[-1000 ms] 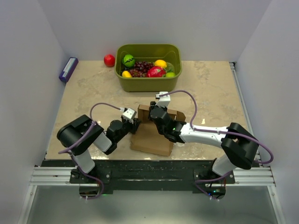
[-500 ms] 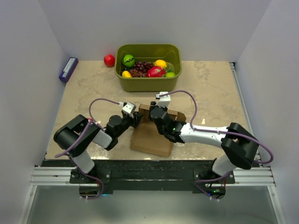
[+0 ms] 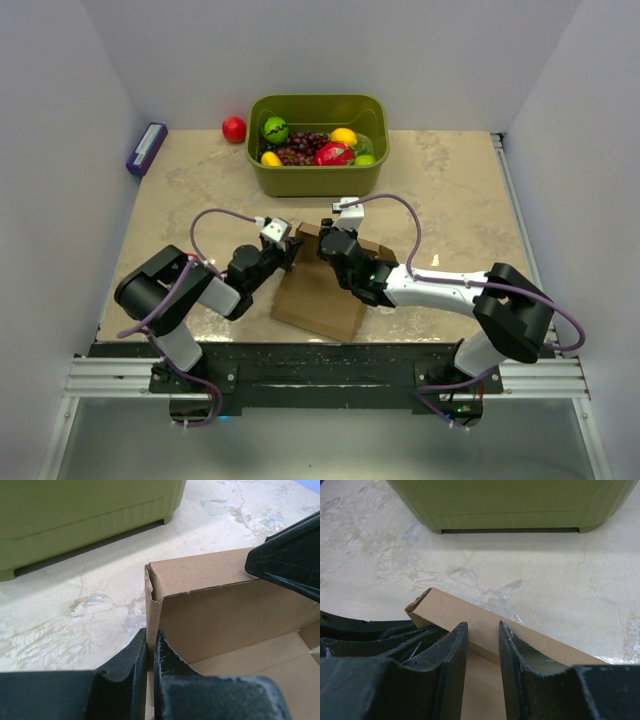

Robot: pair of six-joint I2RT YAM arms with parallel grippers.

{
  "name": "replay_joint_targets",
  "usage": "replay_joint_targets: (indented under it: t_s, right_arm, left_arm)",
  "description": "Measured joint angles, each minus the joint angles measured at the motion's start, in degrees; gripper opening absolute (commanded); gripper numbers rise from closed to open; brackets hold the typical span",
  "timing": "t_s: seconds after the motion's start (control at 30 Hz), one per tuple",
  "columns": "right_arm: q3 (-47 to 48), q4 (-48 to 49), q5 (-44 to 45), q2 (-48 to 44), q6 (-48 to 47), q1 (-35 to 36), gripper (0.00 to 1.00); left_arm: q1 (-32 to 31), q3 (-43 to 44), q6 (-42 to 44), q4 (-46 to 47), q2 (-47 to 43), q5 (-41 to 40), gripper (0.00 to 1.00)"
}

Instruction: Fold the paper box

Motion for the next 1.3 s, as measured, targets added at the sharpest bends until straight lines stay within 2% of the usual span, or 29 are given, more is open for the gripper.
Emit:
replay_joint_targets:
  t_s: [0.57, 0.7, 0.83, 0.87, 1.0, 1.1, 1.3]
  right_arm:
    - [-0.7, 1.8, -1.3, 0.0, 0.3, 0.2, 0.32]
    - [-0.7, 1.9, -1.4, 0.0, 0.5, 0.2, 0.38]
    - [-0.7, 1.4, -1.9, -0.1, 0.8, 0.2, 0.52]
    - [-0.6, 1.0, -2.3, -0.3, 0.8, 0.3, 0.58]
    - [0.5, -3.4, -3.9, -1.4, 1.1, 0.5, 0.68]
    - [0.6, -7.7, -4.8, -2.7, 1.5, 0.5, 0.71]
    - [0.7, -15.5, -5.9, -7.2, 2.6, 0.5, 0.74]
  left_arm:
    - [-5.0, 0.9, 7.0, -0.5, 0.0, -15.9, 0.0]
    - [-5.2, 1.0, 7.4, -0.5, 0.1, -16.2, 0.0]
    - [-5.2, 0.4, 6.2, -0.5, 0.0, -14.8, 0.17]
    - [-5.2, 0.0, 5.6, -0.3, -0.3, -14.4, 0.21]
    - [-5.2, -2.2, 3.7, 0.2, -2.4, -12.6, 0.37]
    - [-5.2, -3.5, 2.0, 0.4, -4.9, -11.7, 0.41]
    - [-5.1, -4.8, 0.5, 1.9, -9.6, -11.0, 0.43]
